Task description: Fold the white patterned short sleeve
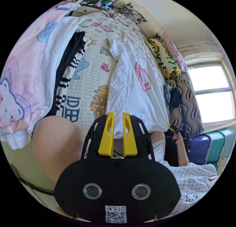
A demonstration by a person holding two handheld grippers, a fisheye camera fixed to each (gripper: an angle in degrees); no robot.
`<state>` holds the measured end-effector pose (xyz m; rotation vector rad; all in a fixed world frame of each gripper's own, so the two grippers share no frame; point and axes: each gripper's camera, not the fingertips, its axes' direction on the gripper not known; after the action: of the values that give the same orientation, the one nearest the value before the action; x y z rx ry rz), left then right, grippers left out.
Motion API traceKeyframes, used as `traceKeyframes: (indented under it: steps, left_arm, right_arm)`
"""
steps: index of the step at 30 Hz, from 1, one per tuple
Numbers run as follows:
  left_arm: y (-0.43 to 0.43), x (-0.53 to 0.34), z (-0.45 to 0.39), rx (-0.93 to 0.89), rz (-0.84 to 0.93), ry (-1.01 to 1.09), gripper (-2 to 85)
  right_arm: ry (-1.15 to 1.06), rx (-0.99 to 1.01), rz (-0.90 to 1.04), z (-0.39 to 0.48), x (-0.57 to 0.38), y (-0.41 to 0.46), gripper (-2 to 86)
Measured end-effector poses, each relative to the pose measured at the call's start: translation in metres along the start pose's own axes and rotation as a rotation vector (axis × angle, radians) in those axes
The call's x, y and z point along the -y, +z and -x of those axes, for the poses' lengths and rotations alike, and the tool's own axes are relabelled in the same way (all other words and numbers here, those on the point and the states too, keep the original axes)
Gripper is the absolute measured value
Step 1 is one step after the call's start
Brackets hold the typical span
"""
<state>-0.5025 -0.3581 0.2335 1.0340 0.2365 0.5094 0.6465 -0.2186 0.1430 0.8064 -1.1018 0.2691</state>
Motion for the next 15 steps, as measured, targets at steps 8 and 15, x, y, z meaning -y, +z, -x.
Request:
traceKeyframes:
  steps: [8, 15]
  left_arm:
    - [0.043, 0.029, 0.002, 0.129, 0.268, -0.064, 11.5]
    - [0.061, 0.043, -0.018, 0.362, 0.409, -0.034, 8.0]
  right_arm:
    - [-0.003, -0.044, 0.019, 0.001, -0.002, -0.009, -0.9]
    - [-0.025, 0.059, -0.026, 0.015, -0.022, -0.039, -0.9]
